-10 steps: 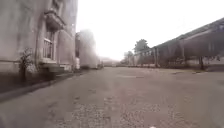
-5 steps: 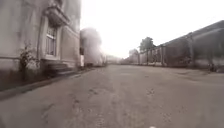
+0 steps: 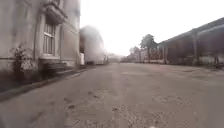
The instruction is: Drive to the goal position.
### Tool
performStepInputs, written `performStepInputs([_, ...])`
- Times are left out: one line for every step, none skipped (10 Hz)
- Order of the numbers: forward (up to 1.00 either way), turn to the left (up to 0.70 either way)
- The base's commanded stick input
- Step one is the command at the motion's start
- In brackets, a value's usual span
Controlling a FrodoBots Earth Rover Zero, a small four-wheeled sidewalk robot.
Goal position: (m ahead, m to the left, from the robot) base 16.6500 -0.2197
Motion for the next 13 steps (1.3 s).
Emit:
performStepInputs([0.50, 0.00])
performStepInputs([0.50, 0.00])
performStepInputs([0.50, 0.00])
performStepInputs([0.50, 0.00])
performStepInputs([0.50, 0.00])
performStepInputs([0.50, 0.00])
performStepInputs([0.50, 0.00])
performStepInputs([0.50, 0.00])
performStepInputs([0.50, 0.00])
performStepInputs([0.50, 0.00])
performStepInputs([0.50, 0.00])
performStepInputs([0.50, 0.00])
performStepInputs([0.50, 0.00])
